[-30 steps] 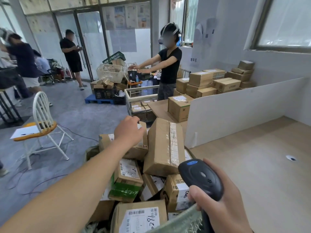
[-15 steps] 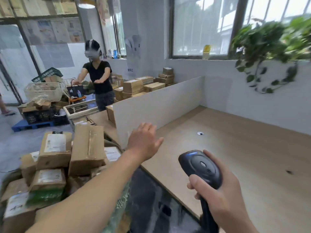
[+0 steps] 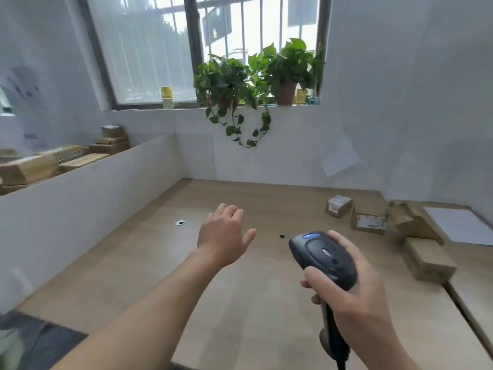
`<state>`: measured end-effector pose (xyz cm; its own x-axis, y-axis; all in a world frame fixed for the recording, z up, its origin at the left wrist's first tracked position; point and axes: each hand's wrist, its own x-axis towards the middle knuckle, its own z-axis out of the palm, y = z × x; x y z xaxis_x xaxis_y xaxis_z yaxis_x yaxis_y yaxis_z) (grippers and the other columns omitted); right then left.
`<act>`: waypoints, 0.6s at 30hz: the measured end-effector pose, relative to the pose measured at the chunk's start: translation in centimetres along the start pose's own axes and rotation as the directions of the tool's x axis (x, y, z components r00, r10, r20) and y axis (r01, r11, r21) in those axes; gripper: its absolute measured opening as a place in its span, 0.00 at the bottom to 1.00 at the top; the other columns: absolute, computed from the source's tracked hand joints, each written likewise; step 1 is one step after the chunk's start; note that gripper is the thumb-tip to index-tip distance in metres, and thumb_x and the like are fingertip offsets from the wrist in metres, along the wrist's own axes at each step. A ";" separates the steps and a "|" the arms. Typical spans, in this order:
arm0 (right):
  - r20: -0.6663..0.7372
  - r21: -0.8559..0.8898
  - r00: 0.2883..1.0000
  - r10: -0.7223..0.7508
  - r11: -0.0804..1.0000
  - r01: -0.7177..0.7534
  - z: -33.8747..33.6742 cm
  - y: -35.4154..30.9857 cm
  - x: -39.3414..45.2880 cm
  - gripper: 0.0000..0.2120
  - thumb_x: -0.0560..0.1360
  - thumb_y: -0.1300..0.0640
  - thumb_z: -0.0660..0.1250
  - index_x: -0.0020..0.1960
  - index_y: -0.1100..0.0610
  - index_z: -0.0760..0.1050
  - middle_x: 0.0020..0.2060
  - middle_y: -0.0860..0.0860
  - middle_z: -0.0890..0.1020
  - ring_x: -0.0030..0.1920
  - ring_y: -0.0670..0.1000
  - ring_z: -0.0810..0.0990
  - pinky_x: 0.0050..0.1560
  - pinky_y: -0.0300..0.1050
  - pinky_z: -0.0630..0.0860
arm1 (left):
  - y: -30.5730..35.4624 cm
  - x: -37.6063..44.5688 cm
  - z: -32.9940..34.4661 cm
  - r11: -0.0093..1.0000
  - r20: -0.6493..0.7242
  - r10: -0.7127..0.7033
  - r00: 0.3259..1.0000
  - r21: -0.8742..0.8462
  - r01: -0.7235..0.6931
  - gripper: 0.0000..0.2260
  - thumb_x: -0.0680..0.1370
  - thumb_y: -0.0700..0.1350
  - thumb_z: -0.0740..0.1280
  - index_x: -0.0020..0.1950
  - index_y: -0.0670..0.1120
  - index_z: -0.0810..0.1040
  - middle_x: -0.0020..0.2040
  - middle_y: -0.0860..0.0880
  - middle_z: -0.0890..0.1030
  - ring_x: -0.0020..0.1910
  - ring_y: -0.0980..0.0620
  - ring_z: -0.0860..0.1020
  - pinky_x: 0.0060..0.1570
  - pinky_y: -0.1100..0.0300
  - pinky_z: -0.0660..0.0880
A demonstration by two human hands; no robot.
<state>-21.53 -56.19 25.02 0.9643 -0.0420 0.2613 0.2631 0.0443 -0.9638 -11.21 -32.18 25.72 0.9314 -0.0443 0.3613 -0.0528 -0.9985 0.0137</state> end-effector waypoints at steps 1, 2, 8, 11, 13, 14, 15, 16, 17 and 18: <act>-0.039 -0.002 0.999 0.005 1.000 -0.005 -1.4 0.0 0.4 0.33 0.60 0.55 0.78 0.63 0.41 0.75 0.50 0.48 0.88 0.47 0.53 0.88 0.46 0.49 0.81 | 1.6 1.1 0.5 0.999 0.006 0.032 0.999 -0.017 -0.032 0.26 0.81 0.63 0.59 0.69 0.45 0.73 0.70 0.49 0.73 0.72 0.46 0.66 0.65 0.52 0.68; -0.075 -0.007 0.997 0.012 1.000 -0.013 -2.7 0.0 0.9 0.33 0.59 0.56 0.78 0.63 0.41 0.75 0.49 0.48 0.88 0.47 0.52 0.88 0.47 0.50 0.81 | 3.2 2.2 0.8 0.997 0.013 0.063 0.998 -0.035 -0.062 0.28 0.80 0.64 0.55 0.69 0.45 0.74 0.69 0.49 0.74 0.71 0.46 0.68 0.64 0.52 0.69; -0.233 -0.073 0.972 0.023 0.996 -0.041 -8.7 0.8 3.6 0.36 0.59 0.53 0.78 0.66 0.44 0.73 0.48 0.48 0.87 0.41 0.47 0.86 0.42 0.39 0.81 | 11.4 9.2 4.5 0.967 0.015 0.222 0.975 -0.132 -0.219 0.33 0.77 0.66 0.51 0.68 0.43 0.74 0.68 0.47 0.76 0.70 0.45 0.70 0.65 0.50 0.71; -0.310 -0.101 0.951 0.002 0.994 -0.035 -10.4 1.7 5.7 0.41 0.55 0.46 0.79 0.68 0.44 0.73 0.48 0.50 0.87 0.41 0.48 0.86 0.43 0.42 0.80 | 14.3 12.8 6.7 0.943 0.018 0.290 0.957 -0.177 -0.283 0.26 0.81 0.61 0.61 0.69 0.43 0.73 0.69 0.47 0.74 0.70 0.46 0.68 0.66 0.51 0.70; -0.358 -0.105 0.934 0.003 0.994 -0.043 -11.3 2.1 7.4 0.44 0.53 0.43 0.77 0.69 0.45 0.73 0.46 0.53 0.87 0.39 0.50 0.86 0.38 0.42 0.81 | 15.8 15.3 8.2 0.930 0.031 0.326 0.945 -0.192 -0.315 0.26 0.81 0.61 0.60 0.69 0.44 0.72 0.69 0.48 0.74 0.71 0.47 0.68 0.66 0.52 0.70; -0.378 -0.115 0.926 -0.003 0.992 -0.044 -11.6 2.3 8.3 0.45 0.53 0.42 0.77 0.70 0.46 0.73 0.45 0.54 0.87 0.39 0.51 0.86 0.35 0.42 0.81 | 16.4 16.5 9.0 0.923 0.042 0.341 0.939 -0.202 -0.327 0.26 0.81 0.61 0.60 0.70 0.44 0.72 0.69 0.48 0.74 0.71 0.47 0.68 0.66 0.52 0.70; -0.400 -0.129 0.917 -0.010 0.991 -0.046 -11.7 2.5 9.1 0.45 0.54 0.42 0.77 0.70 0.47 0.72 0.44 0.55 0.87 0.38 0.53 0.86 0.34 0.43 0.81 | 17.1 17.8 9.6 0.915 0.050 0.360 0.932 -0.216 -0.341 0.26 0.81 0.61 0.60 0.70 0.44 0.72 0.69 0.48 0.74 0.71 0.48 0.68 0.66 0.52 0.70; -0.424 -0.134 0.906 -0.014 0.990 -0.048 -11.9 2.7 9.7 0.45 0.55 0.42 0.77 0.71 0.47 0.72 0.43 0.55 0.87 0.38 0.54 0.86 0.33 0.43 0.81 | 17.8 19.0 10.3 0.905 0.052 0.378 0.924 -0.229 -0.357 0.26 0.81 0.61 0.60 0.70 0.44 0.72 0.70 0.47 0.74 0.71 0.48 0.68 0.66 0.52 0.70; -0.447 -0.132 0.894 -0.016 0.990 -0.049 -12.3 3.2 10.3 0.43 0.57 0.44 0.78 0.71 0.47 0.72 0.44 0.54 0.87 0.39 0.55 0.86 0.33 0.43 0.80 | 18.5 20.1 11.0 0.896 0.045 0.394 0.918 -0.242 -0.372 0.26 0.81 0.61 0.60 0.70 0.44 0.72 0.70 0.47 0.74 0.71 0.48 0.68 0.65 0.52 0.70; -0.462 -0.130 0.887 -0.011 0.990 -0.056 -12.7 3.8 10.9 0.42 0.58 0.46 0.79 0.71 0.47 0.72 0.44 0.54 0.87 0.39 0.55 0.86 0.33 0.43 0.80 | 19.3 21.1 11.7 0.888 0.041 0.407 0.912 -0.253 -0.385 0.25 0.81 0.61 0.60 0.70 0.45 0.72 0.70 0.47 0.74 0.71 0.48 0.68 0.65 0.52 0.71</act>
<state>-10.44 -69.20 23.54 0.8388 -0.4991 0.2176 0.2031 -0.0840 -0.9755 11.68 -52.75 22.72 0.8431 -0.4485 0.2968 -0.4964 -0.8613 0.1085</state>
